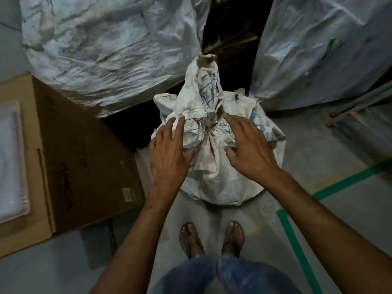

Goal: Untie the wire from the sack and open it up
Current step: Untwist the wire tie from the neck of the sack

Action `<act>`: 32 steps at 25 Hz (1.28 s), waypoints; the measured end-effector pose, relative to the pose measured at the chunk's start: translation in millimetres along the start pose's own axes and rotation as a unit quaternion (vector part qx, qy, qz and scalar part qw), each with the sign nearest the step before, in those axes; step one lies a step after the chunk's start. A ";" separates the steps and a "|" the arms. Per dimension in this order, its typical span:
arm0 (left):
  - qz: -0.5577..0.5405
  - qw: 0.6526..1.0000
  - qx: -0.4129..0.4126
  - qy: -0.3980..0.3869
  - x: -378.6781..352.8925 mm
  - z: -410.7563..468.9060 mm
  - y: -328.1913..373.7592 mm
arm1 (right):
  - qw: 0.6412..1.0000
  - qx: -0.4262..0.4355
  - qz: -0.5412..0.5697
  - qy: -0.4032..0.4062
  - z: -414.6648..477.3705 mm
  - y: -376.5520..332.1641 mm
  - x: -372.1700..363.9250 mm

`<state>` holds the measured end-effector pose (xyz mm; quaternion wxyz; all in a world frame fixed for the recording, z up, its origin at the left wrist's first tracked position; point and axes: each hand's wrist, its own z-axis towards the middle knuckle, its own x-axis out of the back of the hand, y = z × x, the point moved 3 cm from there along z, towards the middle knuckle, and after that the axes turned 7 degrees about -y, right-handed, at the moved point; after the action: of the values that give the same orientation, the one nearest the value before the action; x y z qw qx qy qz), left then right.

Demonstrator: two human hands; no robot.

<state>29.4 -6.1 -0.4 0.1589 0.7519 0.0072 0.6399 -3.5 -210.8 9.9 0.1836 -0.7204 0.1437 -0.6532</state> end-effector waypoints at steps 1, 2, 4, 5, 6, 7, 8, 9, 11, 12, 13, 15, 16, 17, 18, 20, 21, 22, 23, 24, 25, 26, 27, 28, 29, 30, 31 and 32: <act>0.000 1.000 0.001 0.008 -12.0 8.1 -3.2 | 1.000 0.013 0.001 0.001 9.3 5.3 -13.2; -0.002 0.999 0.011 0.031 -25.9 18.1 -8.2 | 1.000 0.016 0.003 0.006 20.9 12.5 -24.6; 0.005 0.998 0.005 0.068 -50.8 39.1 -15.3 | 0.999 0.026 -0.024 0.022 41.3 24.4 -46.5; 0.002 0.996 -0.002 0.092 -61.0 49.4 -18.0 | 0.998 0.035 -0.040 0.039 48.8 30.0 -58.5; 0.002 0.993 -0.012 0.119 -69.1 58.7 -19.7 | 0.996 0.048 -0.053 0.059 53.8 33.3 -69.9; 0.003 0.988 -0.016 0.155 -74.2 69.7 -22.3 | 0.993 0.063 -0.060 0.080 58.4 38.2 -82.7; -0.002 0.980 -0.017 0.196 -76.7 80.8 -23.8 | 0.990 0.080 -0.067 0.095 62.0 42.0 -94.7; -0.005 0.971 -0.013 0.240 -77.2 91.1 -23.3 | 0.987 0.095 -0.075 0.104 68.0 45.7 -107.3; -0.011 0.941 -0.033 0.336 -78.1 106.2 -18.2 | 0.983 0.119 -0.099 0.096 85.0 54.7 -129.8; 0.004 0.924 -0.070 0.376 -83.0 111.0 -14.6 | 0.981 0.129 -0.115 0.091 94.9 61.0 -140.7; 0.029 0.914 -0.115 0.387 -91.7 114.2 -12.2 | 0.978 0.137 -0.133 0.086 103.5 67.0 -149.4; 0.081 0.915 -0.183 0.351 -116.8 119.2 -11.4 | 0.972 0.154 -0.154 0.093 118.9 76.5 -162.5; 0.096 0.920 -0.196 0.327 -129.1 122.1 -13.9 | 0.967 0.158 -0.168 0.106 123.3 81.2 -167.2; 0.102 0.924 -0.203 0.307 -141.3 128.0 -18.1 | 0.963 0.161 -0.181 0.119 127.1 87.0 -173.3; 0.105 0.931 -0.205 0.285 -150.6 134.7 -23.5 | 0.960 0.162 -0.186 0.130 129.5 92.7 -178.8; 0.136 0.938 -0.208 0.240 -163.2 142.5 -31.5 | 0.966 0.168 -0.140 0.137 130.1 102.4 -185.9; 0.156 0.939 -0.211 0.224 -167.2 143.7 -34.1 | 0.975 0.162 -0.077 0.134 129.8 106.3 -186.3; 0.161 0.938 -0.219 0.215 -169.4 145.6 -36.1 | 0.981 0.142 0.003 0.130 130.0 110.0 -183.5; 0.159 0.937 -0.226 0.216 -169.3 147.3 -38.5 | 0.981 0.119 0.079 0.130 131.0 112.1 -178.8; 0.157 0.934 -0.227 0.225 -167.0 148.8 -41.1 | 0.977 0.096 0.136 0.136 134.5 113.4 -173.6; 0.162 0.931 -0.224 0.239 -163.4 151.4 -43.2 | 0.970 0.078 0.177 0.145 140.2 113.8 -166.9; 0.174 0.925 -0.217 0.261 -158.9 153.6 -43.6 | 0.964 0.063 0.210 0.150 147.0 113.2 -160.3; 0.189 0.915 -0.213 0.287 -155.2 155.2 -42.6 | 0.961 0.049 0.226 0.150 153.5 111.5 -155.0; 0.200 0.903 -0.217 0.312 -151.9 155.9 -40.7 | 0.963 0.037 0.219 0.152 159.4 109.6 -150.9; 0.207 0.892 -0.222 0.334 -149.4 156.7 -37.8 | 0.967 0.022 0.198 0.159 163.1 107.8 -148.7; 0.207 0.888 -0.223 0.345 -146.2 156.8 -34.8 | 0.969 0.008 0.178 0.171 163.9 105.2 -147.3; 0.202 0.891 -0.215 0.346 -141.5 157.3 -32.6 | 0.968 -0.002 0.173 0.182 164.1 102.7 -145.8; 0.192 0.903 -0.195 0.330 -136.9 159.5 -31.1 | 0.965 -0.009 0.183 0.189 162.9 99.9 -143.7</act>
<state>164.4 -42.5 -160.4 0.1653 0.4384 -0.2102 0.8581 146.5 -223.1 -175.9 0.2628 -0.5467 0.3117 -0.7314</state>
